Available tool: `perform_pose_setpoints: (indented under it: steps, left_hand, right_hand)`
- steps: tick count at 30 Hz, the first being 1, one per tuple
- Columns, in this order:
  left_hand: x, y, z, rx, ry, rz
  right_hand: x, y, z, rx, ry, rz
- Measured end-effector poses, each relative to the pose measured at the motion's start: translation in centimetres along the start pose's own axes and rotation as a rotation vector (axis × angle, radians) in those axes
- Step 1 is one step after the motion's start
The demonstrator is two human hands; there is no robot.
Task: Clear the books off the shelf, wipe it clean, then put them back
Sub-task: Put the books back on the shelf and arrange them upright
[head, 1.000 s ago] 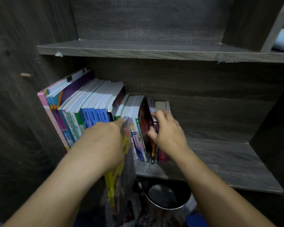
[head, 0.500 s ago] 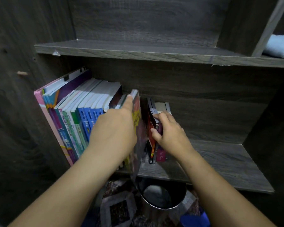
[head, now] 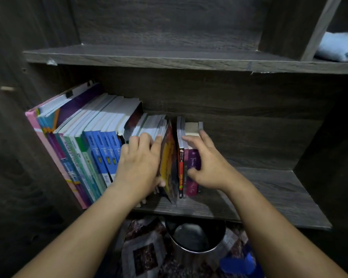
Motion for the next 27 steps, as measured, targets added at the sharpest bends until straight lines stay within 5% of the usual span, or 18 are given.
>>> perform_pose_setpoints:
  steps: [4, 9, 16, 23, 27]
  left_hand:
    - [0.2, -1.2, -1.7, -0.169, -0.028, 0.042]
    - [-0.5, -1.5, -3.5, -0.1, -0.072, 0.116]
    - [-0.3, -1.2, -4.0, -0.131, -0.055, 0.162]
    - [-0.6, -1.2, -3.4, -0.085, -0.012, 0.187]
    - [0.3, -0.6, -0.7, -0.209, 0.052, 0.222]
  right_hand:
    - [-0.6, -0.1, -0.3, -0.002, -0.051, -0.048]
    - [-1.6, -1.0, -1.3, 0.006, -0.124, -0.188]
    - [-3.4, -1.4, -4.0, 0.175, 0.074, -0.364]
    - [-4.5, -1.4, -6.1, 0.081, -0.207, -0.353]
    - [-4.9, -1.0, -6.9, 0.1, -0.357, -0.325]
Point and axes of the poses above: each hand's wrist, its own y-axis away from the middle knuckle, its own z-axis out of the back of the hand, x = y × z, the point moved 4 cm from there along -y, towards the middle knuckle, and after that the axes turned 9 degrees about -z, right-handed, at the moved point
